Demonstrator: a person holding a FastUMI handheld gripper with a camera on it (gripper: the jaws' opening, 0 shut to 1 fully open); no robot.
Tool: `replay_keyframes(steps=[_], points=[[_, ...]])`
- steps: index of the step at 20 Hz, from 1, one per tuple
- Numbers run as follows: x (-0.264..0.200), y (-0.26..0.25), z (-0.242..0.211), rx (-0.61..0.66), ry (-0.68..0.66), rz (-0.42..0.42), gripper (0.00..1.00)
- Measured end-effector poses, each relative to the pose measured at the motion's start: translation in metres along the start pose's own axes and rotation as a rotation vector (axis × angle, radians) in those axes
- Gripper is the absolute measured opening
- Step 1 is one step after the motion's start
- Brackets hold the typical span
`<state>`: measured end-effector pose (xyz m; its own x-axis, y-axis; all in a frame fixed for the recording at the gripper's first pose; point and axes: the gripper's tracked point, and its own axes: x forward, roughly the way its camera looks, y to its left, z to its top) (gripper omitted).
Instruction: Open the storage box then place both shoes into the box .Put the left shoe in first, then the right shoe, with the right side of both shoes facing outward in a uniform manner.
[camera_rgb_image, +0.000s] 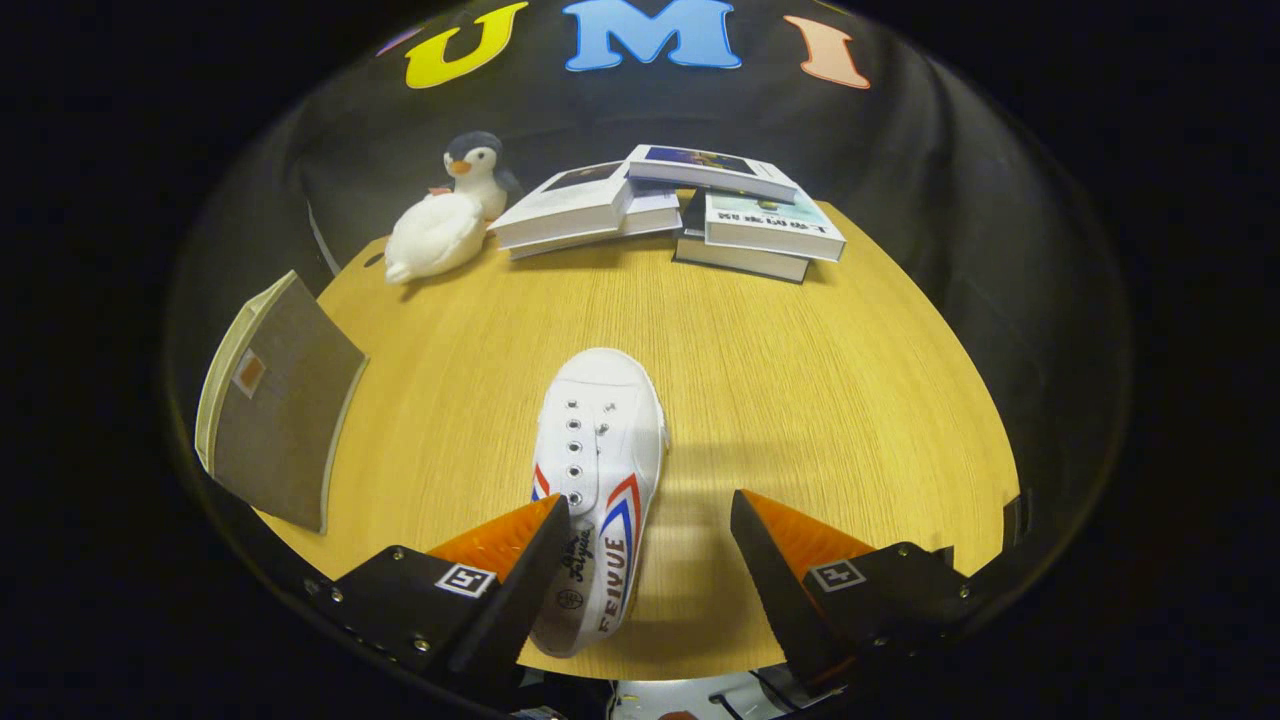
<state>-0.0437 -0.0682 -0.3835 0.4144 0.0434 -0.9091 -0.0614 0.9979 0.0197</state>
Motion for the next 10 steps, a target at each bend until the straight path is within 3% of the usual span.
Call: replay_keyframes(steps=[8, 10], points=[[0.02, -0.002, -0.016, -0.028, 0.074, 0.012, 0.98], [0.023, 0.0, -0.018, -0.019, 0.084, 0.024, 0.94]])
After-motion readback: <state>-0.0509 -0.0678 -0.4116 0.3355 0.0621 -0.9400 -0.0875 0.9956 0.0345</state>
